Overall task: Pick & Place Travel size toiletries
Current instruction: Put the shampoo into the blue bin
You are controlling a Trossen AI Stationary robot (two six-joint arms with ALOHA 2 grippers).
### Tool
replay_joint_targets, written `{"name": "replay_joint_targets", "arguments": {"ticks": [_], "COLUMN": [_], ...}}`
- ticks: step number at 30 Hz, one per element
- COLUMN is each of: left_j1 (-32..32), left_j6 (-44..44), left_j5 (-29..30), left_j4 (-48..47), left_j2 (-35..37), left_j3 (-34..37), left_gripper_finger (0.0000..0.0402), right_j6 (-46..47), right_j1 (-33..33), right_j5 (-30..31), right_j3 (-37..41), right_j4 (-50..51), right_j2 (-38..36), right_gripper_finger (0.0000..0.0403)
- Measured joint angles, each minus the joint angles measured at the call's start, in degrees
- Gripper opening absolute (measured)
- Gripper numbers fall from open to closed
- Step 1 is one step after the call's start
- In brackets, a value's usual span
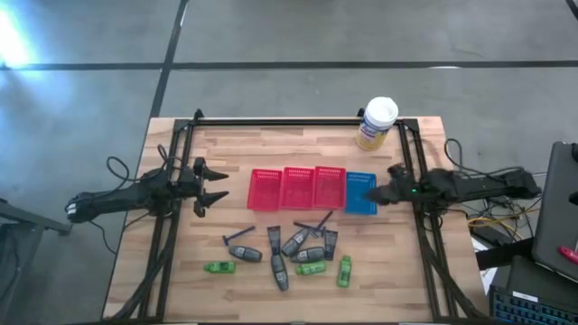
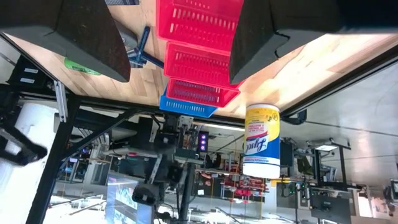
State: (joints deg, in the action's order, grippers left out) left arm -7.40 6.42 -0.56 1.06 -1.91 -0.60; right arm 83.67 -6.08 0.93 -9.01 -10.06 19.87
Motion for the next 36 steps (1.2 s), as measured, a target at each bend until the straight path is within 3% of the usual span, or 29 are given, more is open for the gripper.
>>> {"name": "replay_joint_targets", "arguments": {"ticks": [5, 8, 12, 17, 26, 30, 36], "left_j1": [-0.01, -0.01, 0.0, -0.01, -0.01, 0.0, -0.02], "left_j6": [0.0, 0.0, 0.0, 0.0, 0.0, 0.0, 0.0], "left_j5": [0.0, 0.0, 0.0, 0.0, -0.01, -0.04, -0.01], "left_j4": [-0.02, -0.02, -0.02, -0.04, -0.04, -0.12, -0.17], "left_j2": [0.0, 0.0, -0.04, -0.02, -0.02, -0.05, -0.11], "left_j3": [0.0, 0.0, 0.0, 0.0, 0.0, 0.0, 0.0], "left_gripper_finger": [0.028, 0.028, 0.028, 0.028, 0.028, 0.028, 0.028], "right_j6": [12.54, 18.38, 25.42, 31.74, 33.26, 33.69, 34.26], "right_j1": [-8.87, -15.18, -20.92, -23.15, -23.24, -23.33, -23.88], "right_j5": [-9.14, -11.71, -11.67, -12.77, -11.2, -14.5, -16.21], "right_j3": [-14.61, -22.89, -29.66, -33.7, -39.44, -43.11, -46.9], "right_j4": [21.88, 29.17, 30.33, 24.29, 23.87, 30.08, 38.86], "right_j2": [21.95, 34.34, 49.86, 64.28, 78.53, 81.96, 83.34], "right_gripper_finger": [0.0364, 0.0364, 0.0364, 0.0364, 0.0364, 0.0363, 0.0317]}}
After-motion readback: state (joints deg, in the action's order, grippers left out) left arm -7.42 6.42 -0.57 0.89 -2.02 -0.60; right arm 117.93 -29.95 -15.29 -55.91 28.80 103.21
